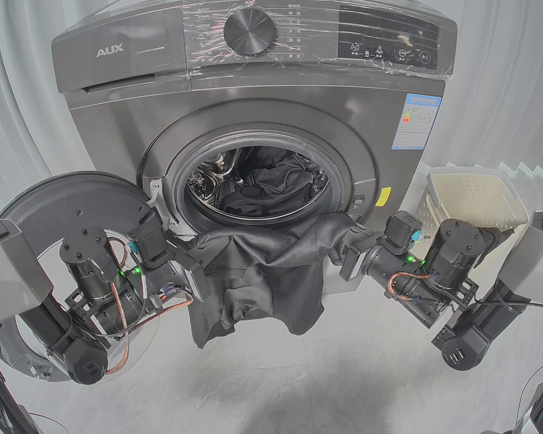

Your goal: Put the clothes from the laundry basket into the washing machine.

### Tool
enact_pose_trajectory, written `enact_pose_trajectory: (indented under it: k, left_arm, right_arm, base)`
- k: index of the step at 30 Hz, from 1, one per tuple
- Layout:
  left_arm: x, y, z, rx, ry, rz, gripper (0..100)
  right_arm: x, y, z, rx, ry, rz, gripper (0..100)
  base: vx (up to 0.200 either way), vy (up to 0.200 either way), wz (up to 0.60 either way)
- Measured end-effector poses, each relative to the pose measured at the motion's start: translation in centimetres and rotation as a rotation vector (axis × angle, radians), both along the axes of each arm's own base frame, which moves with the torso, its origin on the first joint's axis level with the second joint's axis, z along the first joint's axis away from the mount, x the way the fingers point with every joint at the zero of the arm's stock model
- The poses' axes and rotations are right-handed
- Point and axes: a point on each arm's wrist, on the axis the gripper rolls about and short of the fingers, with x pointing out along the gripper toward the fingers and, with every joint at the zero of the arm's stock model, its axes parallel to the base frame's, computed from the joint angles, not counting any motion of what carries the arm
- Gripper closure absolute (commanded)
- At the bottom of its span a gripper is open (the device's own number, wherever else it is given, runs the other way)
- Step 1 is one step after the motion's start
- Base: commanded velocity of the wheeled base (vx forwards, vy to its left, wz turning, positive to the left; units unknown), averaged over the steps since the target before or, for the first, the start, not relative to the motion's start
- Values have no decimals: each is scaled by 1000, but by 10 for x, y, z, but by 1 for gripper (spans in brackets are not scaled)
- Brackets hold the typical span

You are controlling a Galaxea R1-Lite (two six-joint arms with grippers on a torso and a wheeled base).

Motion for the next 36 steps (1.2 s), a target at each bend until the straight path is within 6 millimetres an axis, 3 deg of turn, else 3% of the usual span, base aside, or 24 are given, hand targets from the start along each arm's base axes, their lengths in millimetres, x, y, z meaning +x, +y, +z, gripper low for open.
enact_pose_trajectory:
  k: [14, 20, 21, 36]
  left_arm:
    - [-31, 4, -1, 64, -6, -148, 100]
    - [-36, 7, -4, 77, 6, -150, 100]
    - [-36, 7, -5, 78, 9, -150, 0]
    - [-17, 9, -32, 108, 102, -99, 0]
  right_arm:
    - [-33, -15, 42, 135, -39, 41, 100]
    - [-39, -17, 49, 151, -55, 47, 100]
    - [-40, -17, 50, 152, -56, 50, 100]
    - [-44, -14, 52, 157, -60, 64, 100]
  base:
    - [0, 0, 0]
    - [0, 0, 0]
    - [0, 0, 0]
    - [0, 0, 0]
